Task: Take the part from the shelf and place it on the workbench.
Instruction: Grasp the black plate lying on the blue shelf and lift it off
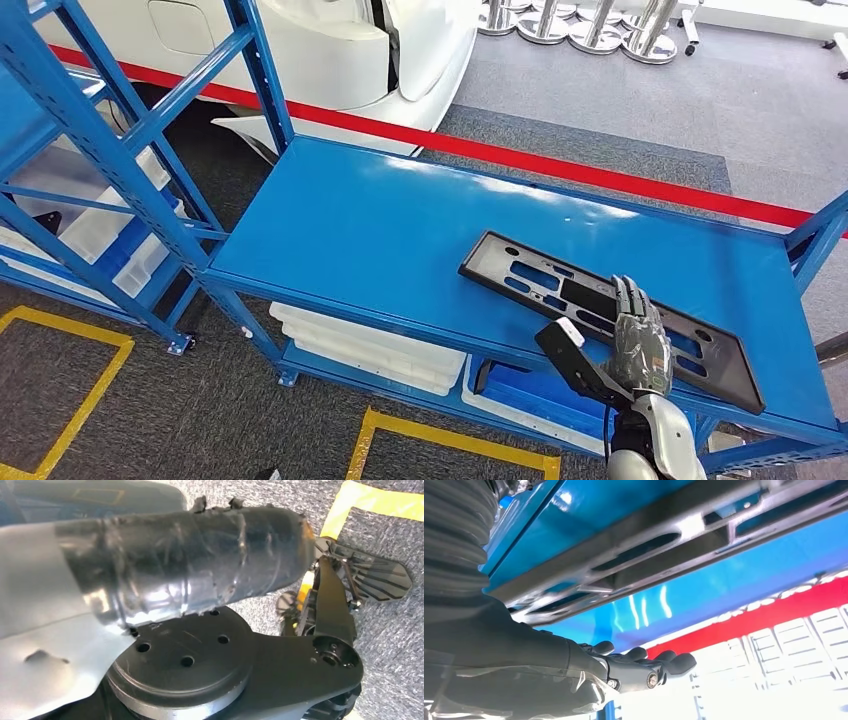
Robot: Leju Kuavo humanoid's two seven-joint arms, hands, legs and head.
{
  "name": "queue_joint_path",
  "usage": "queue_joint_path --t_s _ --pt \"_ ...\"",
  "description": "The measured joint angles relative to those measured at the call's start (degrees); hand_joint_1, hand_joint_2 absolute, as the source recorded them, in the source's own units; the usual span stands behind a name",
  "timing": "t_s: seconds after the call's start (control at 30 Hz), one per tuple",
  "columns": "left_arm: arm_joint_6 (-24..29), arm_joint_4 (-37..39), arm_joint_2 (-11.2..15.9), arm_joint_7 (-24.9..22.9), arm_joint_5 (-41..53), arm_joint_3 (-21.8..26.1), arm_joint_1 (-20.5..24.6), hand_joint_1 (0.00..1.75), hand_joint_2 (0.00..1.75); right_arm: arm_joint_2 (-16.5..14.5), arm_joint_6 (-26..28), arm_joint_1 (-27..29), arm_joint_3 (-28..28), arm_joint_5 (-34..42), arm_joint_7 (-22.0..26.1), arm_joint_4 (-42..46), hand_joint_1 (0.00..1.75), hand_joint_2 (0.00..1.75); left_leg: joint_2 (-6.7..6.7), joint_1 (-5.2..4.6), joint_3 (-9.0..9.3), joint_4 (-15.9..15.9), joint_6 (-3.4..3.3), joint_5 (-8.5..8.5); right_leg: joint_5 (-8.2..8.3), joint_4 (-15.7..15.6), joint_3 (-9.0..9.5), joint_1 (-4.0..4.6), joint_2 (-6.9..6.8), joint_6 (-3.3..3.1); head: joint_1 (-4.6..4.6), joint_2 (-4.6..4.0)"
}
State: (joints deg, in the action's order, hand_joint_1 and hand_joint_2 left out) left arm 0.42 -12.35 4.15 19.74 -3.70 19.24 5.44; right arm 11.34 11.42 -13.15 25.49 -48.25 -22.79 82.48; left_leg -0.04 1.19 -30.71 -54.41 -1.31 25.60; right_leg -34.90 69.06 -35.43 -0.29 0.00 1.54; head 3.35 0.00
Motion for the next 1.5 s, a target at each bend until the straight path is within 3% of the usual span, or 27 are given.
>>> queue_joint_path --t_s 0.03,0.07,0.1,0.17,0.2,0.27,0.37,0.43,0.5,0.53,0.57,0.6,0.67,0.73,0.83,0.9,1.0,1.03,1.07,1.1,1.13,1.2,1.23,1.33,1.4,1.43,1.5 --pt "0.0 0.0 -0.03 -0.02 0.05 0.01 -0.05 0.0 0.0 0.12 -0.01 0.21 -0.2 -0.2 0.01 0.45 0.0 1.75 0.0 0.0 -0.06 -0.01 -0.03 -0.02 -0.29 2.35 -1.39 -0.08 0.0 0.09 0.0 0.0" --pt "0.0 0.0 -0.07 -0.03 0.12 0.02 -0.1 0.0 0.0 0.23 -0.01 0.37 -0.35 -0.32 0.01 0.91 0.0 1.75 -0.01 0.0 -0.06 -0.03 -0.03 -0.04 0.6 2.37 -1.69 -0.13 -0.01 0.08 0.01 0.0" --pt "0.0 0.0 -0.11 -0.03 0.19 0.03 -0.12 0.0 0.0 0.31 -0.01 0.48 -0.48 -0.36 0.02 1.34 0.0 1.75 -0.01 0.0 -0.01 -0.04 -0.01 -0.05 2.5 0.02 -0.8 -0.17 -0.01 -0.02 0.01 0.0" --pt "0.0 0.0 -0.19 -0.03 0.3 0.04 -0.04 0.0 0.0 0.49 -0.01 0.47 -0.77 -0.4 0.06 2.17 0.0 1.75 -0.02 -0.09 0.1 -0.08 0.18 -0.07 6.91 -8.47 2.94 -0.15 -0.06 -0.43 -0.01 0.0" --pt "0.0 0.0 -0.22 -0.03 0.33 0.04 0.03 0.0 0.0 0.55 -0.02 0.44 -0.94 -0.44 0.09 2.54 0.0 1.75 -0.05 -0.2 0.05 -0.13 0.41 -0.08 8.19 -11.97 4.48 -0.1 -0.08 -0.65 0.02 0.0" --pt "0.01 0.0 -0.26 -0.05 0.36 0.07 0.1 0.0 0.0 0.63 -0.02 0.47 -1.27 -0.7 0.19 3.15 0.0 1.75 -0.07 -0.35 -0.16 -0.13 1.07 -0.21 8.78 -14.89 5.53 0.06 -0.04 -1.1 0.08 0.0" --pt "0.03 0.0 -0.15 -0.1 0.43 0.2 0.09 0.0 0.0 0.65 -0.01 0.62 -1.6 -1.34 0.45 4.12 0.0 1.75 0.01 -0.27 -0.74 -1.14 2.0 0.35 9.31 -15.51 5.48 -0.09 0.03 -2.11 0.18 0.0" --pt "0.05 0.0 -0.01 -0.15 0.5 0.27 0.07 0.0 0.0 0.64 -0.09 0.62 -1.71 -1.6 0.6 4.86 0.0 1.75 0.01 -0.3 -3.0 -6.41 2.29 3.5 9.72 -16.01 5.65 -0.25 -0.04 -2.69 0.38 0.0" --pt "0.07 0.0 0.07 -0.23 0.54 0.29 0.01 0.0 0.0 0.6 -0.6 0.71 -1.7 -1.71 0.62 5.39 0.0 1.75 -0.04 -0.33 -6.51 -14.38 2.38 7.48 9.79 -16.06 5.61 -0.11 -0.05 -2.86 0.53 0.0" --pt "0.07 0.0 0.11 -0.26 0.54 0.3 -0.05 0.0 0.0 0.53 -1.07 0.83 -1.67 -1.79 0.62 5.61 0.0 1.75 -0.03 -0.33 -7.68 -17.06 2.39 8.4 9.79 -16.03 5.57 -0.05 -0.04 -2.87 0.53 0.0" --pt "0.05 0.0 0.15 -0.29 0.56 0.3 -0.09 0.0 0.0 0.38 -1.59 0.94 -1.61 -1.91 0.62 5.8 0.0 1.75 -0.03 -0.33 -7.9 -17.75 2.36 8.19 9.78 -15.97 5.56 0.0 -0.01 -2.88 0.54 0.0" --pt "0.04 0.0 0.19 -0.33 0.6 0.3 -0.09 0.0 0.0 0.18 -2.08 1.04 -1.48 -2.04 0.62 5.96 0.0 1.75 -0.03 -0.34 -6.92 -15.92 2.27 6.8 9.75 -15.91 5.59 0.04 0.04 -2.87 0.54 0.0" --pt "0.04 0.0 0.3 -0.39 0.68 0.31 0.0 0.0 0.0 -0.33 -2.68 1.14 -1.17 -2.32 0.62 6.21 0.0 1.75 -0.04 -0.4 -2.69 -7.61 1.81 2.79 9.64 -15.74 5.66 0.12 0.13 -2.72 0.56 0.0" --pt "0.06 0.0 0.42 -0.43 0.73 0.33 0.17 0.0 0.0 -0.73 -2.82 1.18 -0.92 -2.51 0.6 6.43 0.0 1.75 -0.07 -0.55 0.39 -1.18 1.29 0.76 9.48 -15.39 5.49 0.33 0.16 -2.31 0.55 0.0" --pt "-0.01 0.0 0.33 -0.45 0.94 0.34 0.24 0.0 0.0 -1.17 -3.29 1.18 -0.25 -2.44 0.84 6.5 0.0 1.75 -0.13 -0.61 0.62 0.07 0.62 0.53 9.49 -15.28 5.15 0.38 0.13 -1.49 0.56 0.0" --pt "-0.09 -0.01 0.07 -0.41 1.24 0.34 0.26 0.0 0.0 -1.61 -3.57 0.93 0.6 -2.19 1.56 6.33 0.0 1.75 -0.11 -0.33 0.56 0.3 0.08 0.23 8.08 -13.32 4.21 0.31 0.12 -0.82 0.33 0.0" --pt "-0.42 -0.02 -0.18 -0.22 1.85 0.34 0.46 0.0 0.0 -2.69 -3.17 0.17 2.47 -1.97 2.93 5.24 0.0 1.75 -0.07 -0.18 0.32 0.39 -0.3 0.03 2.69 -2.18 -1.04 -0.03 0.09 0.13 -0.02 0.0" --pt "-0.58 -0.02 -0.21 -0.16 2.01 0.34 0.48 0.0 0.0 -3.15 -2.99 0.02 3.2 -1.96 3.31 4.77 0.0 1.75 -0.08 -0.19 0.27 0.39 -0.31 0.02 1.61 1.31 -2.76 -0.13 0.08 0.29 -0.01 0.0" --pt "-0.73 -0.01 -0.24 -0.09 2.13 0.34 0.48 0.0 0.0 -3.59 -2.87 -0.13 3.86 -2.01 3.61 4.38 0.0 1.75 -0.11 -0.19 0.26 0.38 -0.32 0.02 1.6 2.87 -3.58 -0.17 0.08 0.33 -0.02 0.0" --pt "-0.85 -0.01 -0.26 -0.01 2.23 0.34 0.46 0.0 0.0 -4.01 -2.81 -0.39 4.43 -2.07 3.85 4.09 0.0 1.75 -0.15 -0.2 0.31 0.38 -0.31 0.02 2.74 1.97 -3.23 -0.2 0.08 0.24 -0.02 0.0" --pt "-0.95 0.0 -0.3 0.07 2.3 0.34 0.45 0.0 0.0 -4.41 -2.78 -0.79 4.95 -2.13 4.04 3.86 0.0 1.75 -0.2 -0.22 0.4 0.38 -0.28 0.04 4.74 -1.17 -1.82 -0.19 0.08 0.01 -0.03 0.0" --pt "-1.07 -0.01 -0.4 0.16 2.44 0.34 0.47 0.0 0.0 -5.15 -2.87 -1.87 5.92 -2.37 4.43 3.48 0.0 1.75 -0.27 -0.38 0.49 0.33 -0.06 0.12 8.66 -9.77 2.23 -0.04 0.07 -0.79 -0.04 0.0" --pt "-1.13 -0.01 -0.48 0.17 2.56 0.34 0.5 0.0 0.0 -5.58 -3.09 -2.42 6.5 -2.54 4.69 3.28 0.0 1.75 -0.28 -0.47 0.43 0.31 0.2 0.13 9.64 -12.85 3.66 0.06 0.04 -1.14 0.0 0.0" --pt "-1.32 -0.01 -0.63 0.26 2.9 0.34 0.54 0.0 0.0 -7.08 -4.08 -3.29 8.42 -3.1 5.67 2.47 0.0 1.75 -0.2 -0.52 0.27 0.43 1.28 0.07 9.83 -15.26 4.53 0.25 0.08 -1.8 0.12 0.0" --pt "-1.57 -0.01 -0.58 0.44 2.98 0.34 0.56 0.0 0.0 -8.15 -4.3 -3.58 9.71 -3.31 6.33 1.61 0.0 1.75 -0.15 -0.41 -0.11 -0.71 1.86 1.07 10.17 -15.92 4.82 0.07 0.0 -2.4 0.14 0.0" --pt "-1.69 -0.01 -0.55 0.51 3.01 0.34 0.56 0.0 0.0 -8.69 -4.29 -3.8 10.34 -3.34 6.6 1.11 0.0 1.75 -0.15 -0.39 -1.05 -2.87 2.06 2.46 10.35 -16.26 4.97 -0.04 -0.06 -2.67 0.17 0.0" --pt "-1.85 0.0 -0.45 0.57 3.03 0.34 0.51 0.0 0.0 -9.65 -4.25 -4.11 11.53 -3.32 6.98 -0.09 0.0 1.75 -0.13 -0.35 -4.75 -10.76 2.32 6.4 10.45 -16.41 5.02 -0.08 -0.15 -2.94 0.21 0.0"
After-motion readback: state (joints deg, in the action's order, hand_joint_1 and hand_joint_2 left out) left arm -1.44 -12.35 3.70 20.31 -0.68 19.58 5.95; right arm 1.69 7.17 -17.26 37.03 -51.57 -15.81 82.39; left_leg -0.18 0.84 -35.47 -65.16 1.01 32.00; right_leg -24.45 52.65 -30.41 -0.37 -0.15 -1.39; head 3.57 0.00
